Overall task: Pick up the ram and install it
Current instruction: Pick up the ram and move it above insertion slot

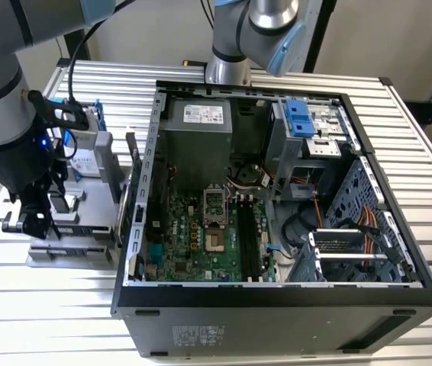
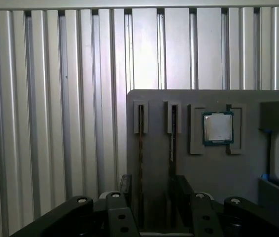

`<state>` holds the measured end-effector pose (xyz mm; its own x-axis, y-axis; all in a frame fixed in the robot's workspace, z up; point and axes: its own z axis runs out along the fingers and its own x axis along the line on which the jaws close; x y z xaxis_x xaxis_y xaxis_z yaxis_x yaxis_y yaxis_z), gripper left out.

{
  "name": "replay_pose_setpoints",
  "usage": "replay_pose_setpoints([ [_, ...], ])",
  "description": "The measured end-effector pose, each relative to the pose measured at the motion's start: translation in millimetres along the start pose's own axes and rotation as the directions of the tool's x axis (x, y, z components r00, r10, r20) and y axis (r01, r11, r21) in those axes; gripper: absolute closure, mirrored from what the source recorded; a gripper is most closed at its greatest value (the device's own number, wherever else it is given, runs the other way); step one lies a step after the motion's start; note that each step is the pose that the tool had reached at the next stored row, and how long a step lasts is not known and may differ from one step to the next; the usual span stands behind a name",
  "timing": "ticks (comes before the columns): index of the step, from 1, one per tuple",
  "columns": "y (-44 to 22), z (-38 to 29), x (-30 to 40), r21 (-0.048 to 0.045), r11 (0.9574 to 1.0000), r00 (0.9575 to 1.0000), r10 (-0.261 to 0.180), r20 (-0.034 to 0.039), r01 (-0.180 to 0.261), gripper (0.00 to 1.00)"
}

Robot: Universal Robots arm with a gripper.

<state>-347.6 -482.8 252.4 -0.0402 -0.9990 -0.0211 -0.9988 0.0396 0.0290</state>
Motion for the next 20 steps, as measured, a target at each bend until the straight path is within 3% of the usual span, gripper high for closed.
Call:
replay_pose_setpoints([
  [20, -0.4, 14.5, 0.8, -0.0062, 1.0000, 1.0000, 0.002, -0.0002, -0.002, 0.00],
])
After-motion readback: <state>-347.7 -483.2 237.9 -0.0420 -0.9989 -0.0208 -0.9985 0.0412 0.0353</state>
